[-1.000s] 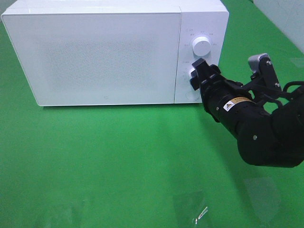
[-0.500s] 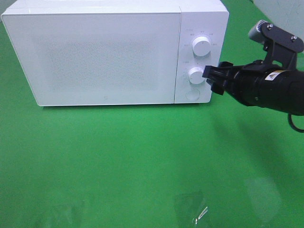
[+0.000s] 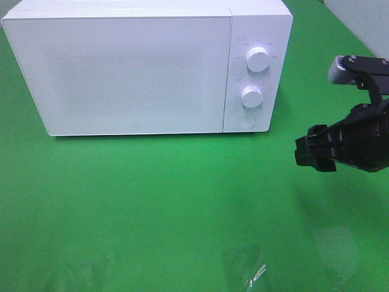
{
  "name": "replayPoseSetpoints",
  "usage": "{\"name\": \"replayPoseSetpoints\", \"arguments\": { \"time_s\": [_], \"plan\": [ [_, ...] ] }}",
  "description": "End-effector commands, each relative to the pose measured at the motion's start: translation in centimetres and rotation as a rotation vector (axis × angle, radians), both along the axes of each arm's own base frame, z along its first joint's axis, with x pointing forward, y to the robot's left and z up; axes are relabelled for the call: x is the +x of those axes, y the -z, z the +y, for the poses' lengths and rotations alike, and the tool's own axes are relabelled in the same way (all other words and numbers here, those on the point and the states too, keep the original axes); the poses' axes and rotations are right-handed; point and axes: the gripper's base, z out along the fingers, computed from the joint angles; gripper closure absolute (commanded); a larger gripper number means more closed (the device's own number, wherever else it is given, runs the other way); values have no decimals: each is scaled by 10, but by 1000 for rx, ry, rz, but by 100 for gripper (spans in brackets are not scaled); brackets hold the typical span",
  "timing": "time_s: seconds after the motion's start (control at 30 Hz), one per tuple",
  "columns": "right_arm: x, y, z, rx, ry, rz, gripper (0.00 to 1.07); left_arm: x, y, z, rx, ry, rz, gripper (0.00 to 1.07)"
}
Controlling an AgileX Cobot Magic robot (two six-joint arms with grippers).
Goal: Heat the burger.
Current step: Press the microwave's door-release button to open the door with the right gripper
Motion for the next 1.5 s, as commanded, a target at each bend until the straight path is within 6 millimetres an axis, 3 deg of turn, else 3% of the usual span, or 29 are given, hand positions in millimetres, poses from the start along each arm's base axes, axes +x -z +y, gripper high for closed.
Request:
{"name": "replayPoseSetpoints", "arguments": {
  "time_s": [0.03,0.33,0.6,0.67,0.87,1.03,1.33,1.5],
  "plan": [
    [-16,-16,-6,-7,-1,22,39,-2,0,0,-7,-4,-23,7],
    [-44,-40,-13,-4,-16,28,39,-2,0,0,-7,-4,-23,7],
    [-82,-62,-24,-30,-67,26,39,-2,0,0,-7,-4,-23,7],
    [-100,-72,-30,-49,-77,-3,39,-2,0,0,-7,-4,-23,7],
    [-126,-83,-40,-70,-79,-62,39,-2,0,0,-7,-4,-23,7],
    [-163,-98,-56,-85,-64,-240,39,-2,0,0,-7,-4,-23,7],
    [-208,-104,-73,-61,14,-427,39,-2,0,0,-7,-4,-23,7],
    [-222,-100,-77,-63,77,-477,39,-2,0,0,-7,-4,-23,7]
  ]
}}
